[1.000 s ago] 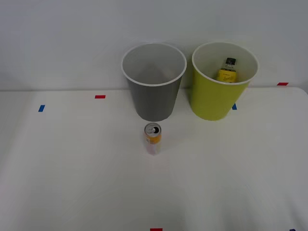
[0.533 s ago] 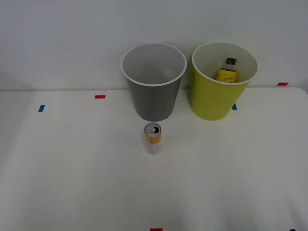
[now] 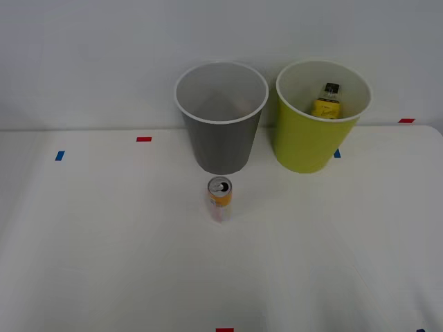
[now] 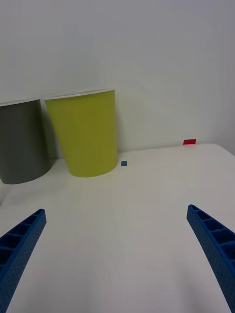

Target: Put cans in the gray bin, plastic bottles in the light green bin

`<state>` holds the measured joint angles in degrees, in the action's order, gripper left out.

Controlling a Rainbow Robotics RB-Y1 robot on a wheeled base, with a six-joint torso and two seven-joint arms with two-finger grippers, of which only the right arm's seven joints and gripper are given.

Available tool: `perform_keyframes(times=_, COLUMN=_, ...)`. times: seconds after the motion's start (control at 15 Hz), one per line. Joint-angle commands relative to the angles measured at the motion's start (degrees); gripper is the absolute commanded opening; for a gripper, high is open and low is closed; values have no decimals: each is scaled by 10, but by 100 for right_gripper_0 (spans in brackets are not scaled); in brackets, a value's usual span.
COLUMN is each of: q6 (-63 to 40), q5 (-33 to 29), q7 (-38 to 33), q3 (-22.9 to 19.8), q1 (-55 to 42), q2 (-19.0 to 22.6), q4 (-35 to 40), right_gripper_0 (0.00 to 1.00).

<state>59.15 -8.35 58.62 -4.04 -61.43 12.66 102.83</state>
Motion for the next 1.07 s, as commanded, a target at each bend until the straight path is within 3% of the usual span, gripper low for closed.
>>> perform_keyframes(times=0.07, q6=0, q5=0, q7=0, q3=0, q1=0, q2=0, q4=0, right_gripper_0=100)
perform_keyframes(times=1.07, q6=0, q5=0, q7=0, q3=0, q1=0, q2=0, q4=0, right_gripper_0=100)
